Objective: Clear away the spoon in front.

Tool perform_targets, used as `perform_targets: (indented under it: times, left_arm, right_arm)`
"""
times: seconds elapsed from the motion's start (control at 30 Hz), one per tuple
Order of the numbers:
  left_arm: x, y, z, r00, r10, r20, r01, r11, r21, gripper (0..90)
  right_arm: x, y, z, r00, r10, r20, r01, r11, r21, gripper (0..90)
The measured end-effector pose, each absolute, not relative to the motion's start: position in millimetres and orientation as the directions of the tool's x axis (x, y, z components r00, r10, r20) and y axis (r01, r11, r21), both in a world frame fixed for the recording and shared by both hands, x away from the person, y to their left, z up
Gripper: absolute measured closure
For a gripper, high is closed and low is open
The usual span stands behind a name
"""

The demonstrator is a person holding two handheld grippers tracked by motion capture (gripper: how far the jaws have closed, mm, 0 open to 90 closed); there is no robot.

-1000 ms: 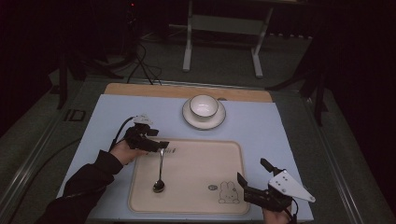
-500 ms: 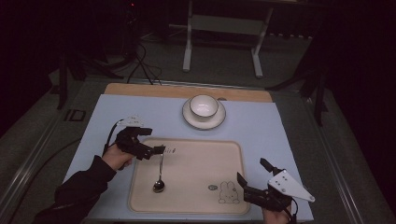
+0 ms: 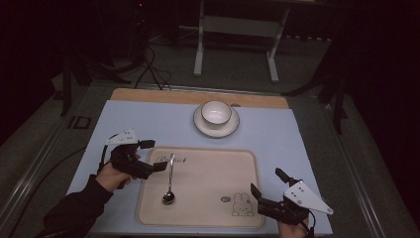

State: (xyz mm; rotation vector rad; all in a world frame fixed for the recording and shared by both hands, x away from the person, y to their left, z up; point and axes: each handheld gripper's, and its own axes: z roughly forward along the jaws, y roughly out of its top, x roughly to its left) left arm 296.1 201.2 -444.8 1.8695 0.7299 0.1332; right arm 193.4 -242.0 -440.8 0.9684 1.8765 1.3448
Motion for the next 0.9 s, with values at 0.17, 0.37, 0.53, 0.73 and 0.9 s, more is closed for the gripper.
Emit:
perform_targets:
  times: [0.17, 0.37, 0.53, 0.73, 0.9]
  left_arm:
    - [285.2, 203.1, -451.7, 0.803, 0.549, -0.232, 0.421, -0.248, 0.872, 1.1]
    - [273.0, 206.3, -458.3, 0.81, 0.546, -0.216, 0.407, -0.257, 0.876, 1.1]
    - [265.3, 213.0, -464.7, 0.804, 0.557, -0.207, 0.398, -0.247, 0.884, 1.1]
    - [257.3, 219.9, -472.4, 0.8, 0.566, -0.2, 0.386, -0.228, 0.894, 1.1]
    - [252.9, 224.8, -479.1, 0.791, 0.577, -0.202, 0.372, -0.191, 0.908, 1.1]
  right_arm:
    - [193.6, -242.4, -441.0, -0.533, 0.843, -0.071, 0.205, 0.21, 0.956, 11.6]
    - [193.5, -242.1, -440.9, -0.531, 0.844, -0.076, 0.205, 0.215, 0.955, 11.6]
    - [193.6, -242.2, -441.1, -0.53, 0.844, -0.076, 0.205, 0.215, 0.955, 11.6]
    - [194.9, -242.9, -441.8, -0.524, 0.849, -0.074, 0.21, 0.212, 0.954, 11.6]
    - [194.6, -242.7, -442.4, -0.517, 0.852, -0.084, 0.213, 0.224, 0.951, 11.6]
